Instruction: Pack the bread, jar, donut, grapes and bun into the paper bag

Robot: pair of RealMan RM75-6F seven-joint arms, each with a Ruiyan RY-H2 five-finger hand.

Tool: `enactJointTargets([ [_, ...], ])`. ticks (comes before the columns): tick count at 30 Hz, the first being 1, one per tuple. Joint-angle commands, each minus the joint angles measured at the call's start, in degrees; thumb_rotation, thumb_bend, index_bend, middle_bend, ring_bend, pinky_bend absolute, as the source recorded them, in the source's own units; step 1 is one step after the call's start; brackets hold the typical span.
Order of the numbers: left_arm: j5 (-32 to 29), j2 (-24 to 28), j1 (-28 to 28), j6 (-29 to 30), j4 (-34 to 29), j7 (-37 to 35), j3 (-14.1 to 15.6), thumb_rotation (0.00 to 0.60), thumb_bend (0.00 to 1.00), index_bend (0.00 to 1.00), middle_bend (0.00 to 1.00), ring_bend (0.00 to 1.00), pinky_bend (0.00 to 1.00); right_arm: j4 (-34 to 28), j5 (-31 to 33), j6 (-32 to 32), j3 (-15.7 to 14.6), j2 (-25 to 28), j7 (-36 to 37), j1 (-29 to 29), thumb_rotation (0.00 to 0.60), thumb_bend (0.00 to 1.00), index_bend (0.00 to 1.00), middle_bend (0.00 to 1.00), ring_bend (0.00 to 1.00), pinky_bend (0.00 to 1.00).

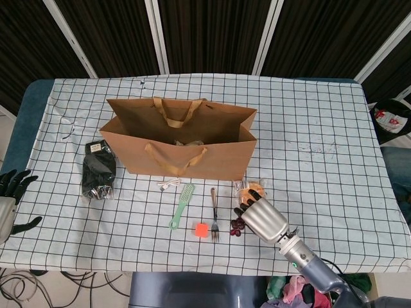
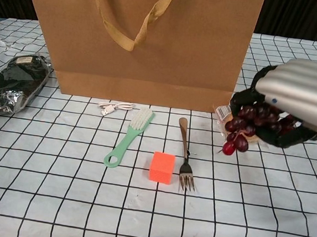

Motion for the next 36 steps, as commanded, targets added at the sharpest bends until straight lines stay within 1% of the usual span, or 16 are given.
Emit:
enactJointTargets([
  [1, 0.10, 0.00, 0.00, -0.03, -0.02, -0.04, 0.02, 0.600, 0.10, 0.18, 0.10, 0.03, 0.08, -3.57, -1.83, 3.75, 0.90, 3.57, -1.51, -1.70, 0.600, 0.54, 0.54, 0.54, 0.54, 0.25],
  [2, 0.14, 0.01, 0.01, -0.06, -0.03, -0.05, 0.05, 0.600, 0.10, 0.18, 0.10, 0.03, 0.08, -4.64, -2.29, 4.89, 1.13, 4.72, -1.58, -2.18, 0.600, 0.54, 0.54, 0.54, 0.54, 0.25],
  [3, 0.23, 0.01, -0.01, -0.17, -0.06, -0.02, 0.13, 0.600, 0.10, 0.18, 0.10, 0.03, 0.08, -6.55, -3.11, 7.40, 1.91, 7.19, -1.87, -3.11, 0.600, 0.54, 0.54, 0.54, 0.54, 0.25],
  [7, 0.65, 0.04, 0.04, -0.16, -0.24, 0.09, 0.32, 0.600, 0.10, 0.18, 0.10, 0.03, 0.08, -10.25, -3.17, 10.36, 4.07, 12.89, -2.46, -4.22, 0.600, 0.54, 0.54, 0.55, 0.54, 0.25],
  [12, 1.32, 0.01, 0.10, -0.03, -0.35, 0.21, 0.57, 0.600, 0.10, 0.18, 0.10, 0.03, 0.08, -13.85, -0.96, 13.22, 8.59, 18.78, -3.54, -4.55, 0.600, 0.54, 0.54, 0.55, 0.54, 0.25],
  [14, 1.73, 0.00, 0.14, 0.07, -0.37, 0.15, 0.72, 0.600, 0.10, 0.18, 0.10, 0.03, 0.08, -15.24, 0.25, 13.86, 10.85, 20.86, -3.11, -4.11, 0.600, 0.54, 0.54, 0.55, 0.54, 0.25],
  [17, 1.97, 0.01, 0.15, 0.07, -0.32, 0.08, 0.81, 0.600, 0.10, 0.18, 0.10, 0.03, 0.08, -16.64, 2.73, 13.11, 13.58, 23.81, -2.70, -3.03, 0.600, 0.53, 0.54, 0.55, 0.54, 0.25],
  [19, 2.03, 0.03, 0.14, -0.01, -0.32, 0.03, 0.86, 0.600, 0.10, 0.18, 0.10, 0.03, 0.08, -17.18, 4.16, 12.81, 15.00, 25.00, -2.81, -2.40, 0.600, 0.53, 0.54, 0.55, 0.54, 0.25],
  [21, 2.12, 0.07, 0.12, -0.10, -0.34, -0.18, 0.91, 0.600, 0.10, 0.18, 0.10, 0.03, 0.08, -17.90, 6.90, 12.25, 17.32, 26.32, -3.45, -1.13, 0.600, 0.53, 0.54, 0.55, 0.54, 0.25],
  [24, 2.14, 0.11, 0.09, -0.22, -0.30, -0.28, 0.92, 0.600, 0.10, 0.18, 0.10, 0.03, 0.08, -18.73, 10.43, 10.58, 20.00, 27.25, -3.36, 1.14, 0.600, 0.52, 0.54, 0.55, 0.54, 0.25],
  [28, 1.87, 0.23, 0.07, -0.22, -0.29, -0.73, 0.72, 0.600, 0.10, 0.18, 0.10, 0.03, 0.08, -18.04, 15.57, 6.30, 22.99, 27.23, -2.81, 5.58, 0.600, 0.52, 0.54, 0.53, 0.53, 0.25],
  [31, 1.53, 0.27, 0.03, -0.41, -0.18, -0.89, 0.57, 0.600, 0.10, 0.18, 0.10, 0.03, 0.08, -16.40, 21.28, 2.12, 25.16, 25.88, -4.61, 10.61, 0.600, 0.52, 0.54, 0.53, 0.53, 0.25],
  [36, 1.18, 0.47, -0.08, -0.70, -0.09, -1.34, 0.39, 0.600, 0.10, 0.18, 0.10, 0.03, 0.08, -13.27, 28.73, -2.62, 27.07, 22.30, -6.64, 17.84, 0.600, 0.52, 0.54, 0.53, 0.53, 0.25],
])
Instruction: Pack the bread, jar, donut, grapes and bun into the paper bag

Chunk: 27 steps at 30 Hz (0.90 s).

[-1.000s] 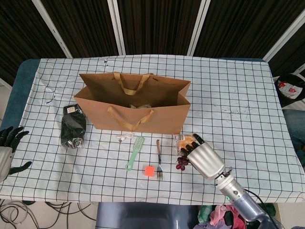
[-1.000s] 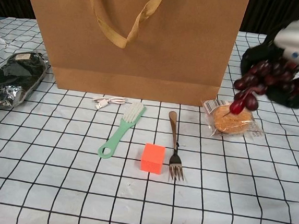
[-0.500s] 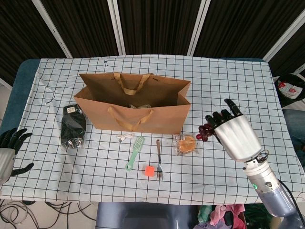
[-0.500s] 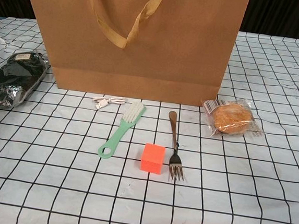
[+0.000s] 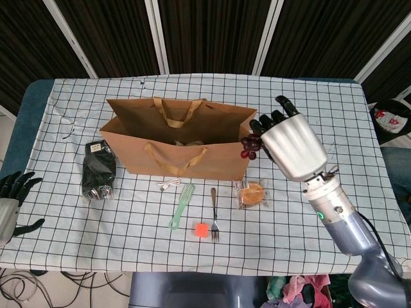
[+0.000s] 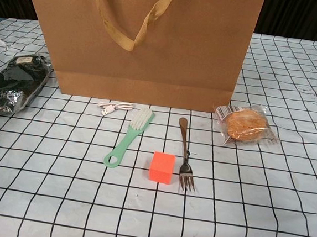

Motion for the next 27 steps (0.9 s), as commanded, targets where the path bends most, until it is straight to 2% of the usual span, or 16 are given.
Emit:
enactJointTargets([
  [1, -0.19, 0.06, -0.06, -0.16, 0.09, -0.18, -0.09, 0.600, 0.10, 0.18, 0.10, 0.03, 0.08, 3.49, 6.57, -4.73, 2.08, -3.60, -2.00, 6.40, 0.600, 0.52, 0.54, 0.53, 0.53, 0.25],
  [7, -0.35, 0.33, -0.17, -0.61, 0.12, -0.48, -0.06, 0.600, 0.10, 0.18, 0.09, 0.03, 0.08, 9.80, 13.52, -8.04, 2.31, -10.48, -4.14, 15.10, 0.600, 0.52, 0.54, 0.52, 0.53, 0.25],
  [15, 0.09, 0.60, -0.16, -0.63, 0.01, -0.90, 0.14, 0.600, 0.10, 0.18, 0.09, 0.03, 0.08, 16.33, 20.11, -9.95, 0.08, -18.22, -7.47, 23.19, 0.600, 0.50, 0.53, 0.48, 0.50, 0.25],
  [17, 0.32, 0.62, -0.11, -0.55, 0.02, -0.87, 0.26, 0.600, 0.10, 0.18, 0.09, 0.03, 0.08, 17.77, 22.27, -10.15, -0.97, -19.43, -8.84, 24.57, 0.600, 0.44, 0.45, 0.43, 0.48, 0.25],
  [19, 0.79, 0.75, -0.06, -0.44, 0.00, -1.17, 0.46, 0.600, 0.10, 0.18, 0.09, 0.03, 0.08, 18.58, 25.07, -10.31, -2.01, -20.02, -10.32, 25.68, 0.600, 0.37, 0.29, 0.29, 0.39, 0.24],
  [22, 1.07, 0.88, 0.07, -0.05, 0.09, -1.69, 0.47, 0.600, 0.10, 0.18, 0.09, 0.03, 0.08, 18.45, 29.35, -10.04, -3.02, -19.91, -11.98, 26.91, 0.600, 0.30, 0.14, 0.12, 0.27, 0.24],
  [27, 0.99, 1.08, 0.32, 0.45, 0.00, -2.00, 0.35, 0.600, 0.10, 0.18, 0.09, 0.03, 0.08, 18.03, 33.33, -8.75, -3.82, -19.26, -12.70, 28.07, 0.600, 0.21, 0.05, 0.04, 0.21, 0.23],
])
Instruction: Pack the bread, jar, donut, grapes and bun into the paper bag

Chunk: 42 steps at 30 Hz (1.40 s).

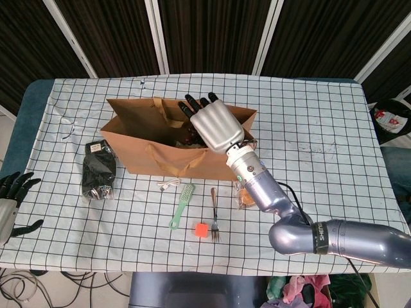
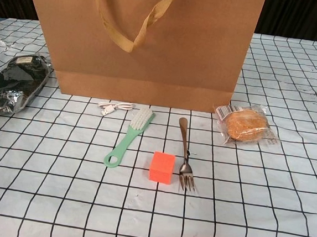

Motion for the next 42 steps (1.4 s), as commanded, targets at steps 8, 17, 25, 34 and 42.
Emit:
enactJointTargets([
  [8, -0.44, 0.14, 0.29, 0.56, -0.01, 0.07, -0.35, 0.600, 0.10, 0.18, 0.09, 0.03, 0.08, -4.04, 0.46, 6.73, -0.35, 4.32, 1.39, -1.06, 0.600, 0.20, 0.03, 0.04, 0.21, 0.23],
  [17, -1.92, 0.14, 0.70, 1.46, -0.04, -0.14, -1.34, 0.600, 0.10, 0.18, 0.09, 0.03, 0.08, -14.71, -4.89, 17.07, -1.61, 18.96, 9.45, -15.01, 0.600, 0.19, 0.03, 0.07, 0.22, 0.23],
  [25, -1.55, -0.19, 0.90, 1.76, -0.54, 1.06, -1.18, 0.600, 0.10, 0.18, 0.09, 0.03, 0.08, -22.60, 5.95, 17.32, -8.74, 30.22, 7.41, -25.67, 0.600, 0.19, 0.03, 0.09, 0.22, 0.23],
  [34, -1.99, -0.60, 0.63, 1.29, -0.26, 1.72, -1.47, 0.600, 0.10, 0.18, 0.09, 0.03, 0.08, -19.05, 13.01, 1.57, -14.55, 28.01, 6.96, -26.03, 0.600, 0.17, 0.03, 0.07, 0.20, 0.22],
  [42, -2.57, -0.85, 0.61, 1.20, -0.20, 2.36, -1.75, 0.600, 0.10, 0.18, 0.09, 0.03, 0.08, -15.02, 8.51, -3.33, -17.28, 17.86, 10.80, -26.14, 0.600, 0.17, 0.03, 0.07, 0.19, 0.22],
])
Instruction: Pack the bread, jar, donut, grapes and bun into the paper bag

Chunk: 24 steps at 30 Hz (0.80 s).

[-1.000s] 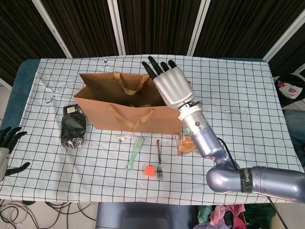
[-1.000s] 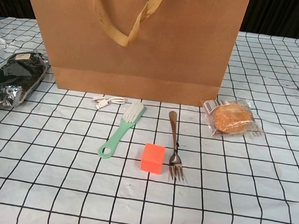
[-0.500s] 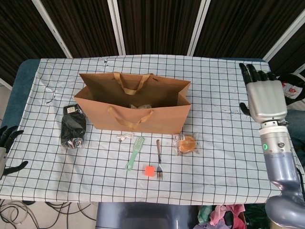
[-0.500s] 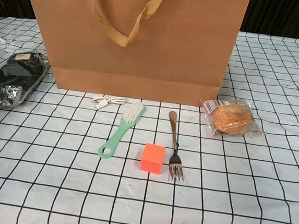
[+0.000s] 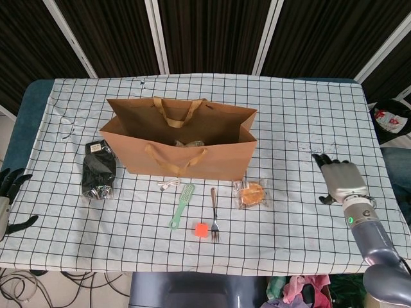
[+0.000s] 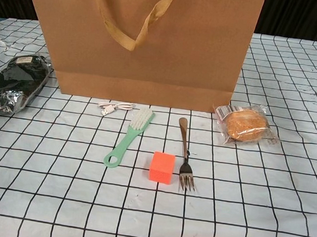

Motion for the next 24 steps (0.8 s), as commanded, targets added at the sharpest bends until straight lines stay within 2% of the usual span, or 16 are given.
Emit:
enactJointTargets([
  [1, -0.07, 0.01, 0.05, 0.04, -0.03, 0.07, -0.03, 0.600, 0.10, 0.18, 0.09, 0.03, 0.08, 2.64, -3.67, -1.73, -1.81, -6.25, 2.49, -0.34, 0.600, 0.17, 0.03, 0.07, 0.19, 0.22],
  [5, -0.31, 0.02, 0.17, 0.33, 0.01, 0.05, -0.24, 0.600, 0.10, 0.18, 0.09, 0.03, 0.08, 5.90, -9.95, 0.51, -2.26, -14.29, 4.77, -1.27, 0.600, 0.17, 0.03, 0.07, 0.19, 0.22],
  [11, -0.84, -0.19, 0.31, 0.70, 0.18, 0.44, -0.61, 0.600, 0.10, 0.18, 0.09, 0.03, 0.08, 10.69, -11.52, 1.11, -2.67, -22.94, 5.73, -0.40, 0.600, 0.17, 0.03, 0.06, 0.18, 0.21],
  [17, -1.25, -0.10, 0.35, 0.47, 0.09, 0.39, -0.70, 0.600, 0.10, 0.18, 0.09, 0.03, 0.08, 14.55, -11.64, 3.79, -3.29, -28.97, 2.87, 1.41, 0.600, 0.17, 0.03, 0.06, 0.16, 0.20],
  [24, -1.86, -0.02, 0.27, -0.15, -0.26, 0.89, -0.73, 0.600, 0.10, 0.18, 0.09, 0.03, 0.08, 17.17, -11.30, 5.23, -3.56, -32.71, 1.52, 2.35, 0.600, 0.17, 0.03, 0.06, 0.15, 0.20],
])
